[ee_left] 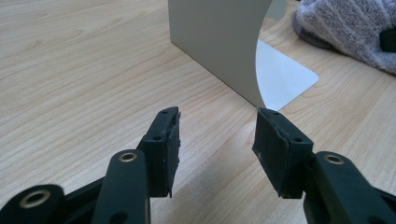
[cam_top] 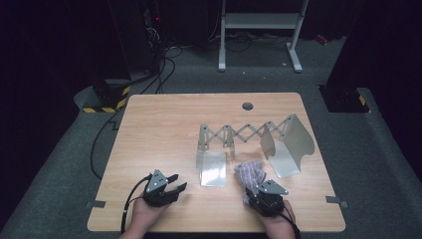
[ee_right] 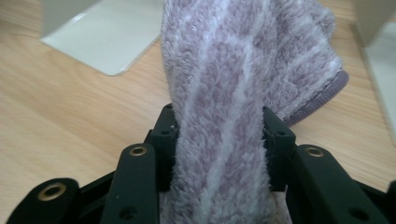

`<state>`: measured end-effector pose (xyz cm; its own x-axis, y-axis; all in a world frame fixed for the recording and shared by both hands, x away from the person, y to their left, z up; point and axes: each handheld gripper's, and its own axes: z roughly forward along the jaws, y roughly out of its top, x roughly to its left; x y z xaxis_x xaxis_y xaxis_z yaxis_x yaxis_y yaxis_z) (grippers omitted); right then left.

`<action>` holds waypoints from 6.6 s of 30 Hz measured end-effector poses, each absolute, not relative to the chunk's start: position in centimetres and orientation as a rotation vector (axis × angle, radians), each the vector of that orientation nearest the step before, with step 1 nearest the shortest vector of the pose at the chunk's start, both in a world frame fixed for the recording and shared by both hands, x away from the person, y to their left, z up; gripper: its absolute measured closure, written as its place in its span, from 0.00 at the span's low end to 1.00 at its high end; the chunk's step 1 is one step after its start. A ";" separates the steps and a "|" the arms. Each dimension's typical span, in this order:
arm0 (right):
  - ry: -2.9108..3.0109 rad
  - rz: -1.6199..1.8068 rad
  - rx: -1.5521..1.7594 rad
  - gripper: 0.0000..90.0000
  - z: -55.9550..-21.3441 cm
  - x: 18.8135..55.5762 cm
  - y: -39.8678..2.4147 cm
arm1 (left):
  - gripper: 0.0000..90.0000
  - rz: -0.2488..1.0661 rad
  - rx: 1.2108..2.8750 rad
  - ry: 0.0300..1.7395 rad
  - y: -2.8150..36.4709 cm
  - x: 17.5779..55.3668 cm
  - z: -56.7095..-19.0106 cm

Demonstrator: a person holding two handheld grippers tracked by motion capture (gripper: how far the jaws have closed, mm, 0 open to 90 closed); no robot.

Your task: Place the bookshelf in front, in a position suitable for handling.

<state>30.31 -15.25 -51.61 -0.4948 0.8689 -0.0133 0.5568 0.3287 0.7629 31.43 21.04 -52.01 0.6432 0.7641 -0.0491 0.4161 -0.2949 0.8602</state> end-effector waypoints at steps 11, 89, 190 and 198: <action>2.206 1.027 1.191 0.55 -51.4 29.5 -13.2 | 0.55 0.458 1.914 0.916 21.2 31.3 -51.8; 1.856 1.079 1.307 0.88 -49.8 36.2 -18.0 | 0.86 0.738 1.705 1.233 29.2 33.0 -50.6; 2.179 0.962 1.126 0.49 -51.7 31.6 -12.5 | 0.80 0.573 1.956 1.058 18.3 34.3 -52.1; 2.038 0.867 1.289 0.49 -51.6 32.9 -17.7 | 0.73 0.580 1.987 0.980 18.2 33.4 -52.0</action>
<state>32.90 -17.68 -51.57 -0.3718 0.9202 -0.1229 0.5498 0.3249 0.7696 33.42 18.22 -51.99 0.5899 0.8064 0.0422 0.4256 -0.3548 0.8324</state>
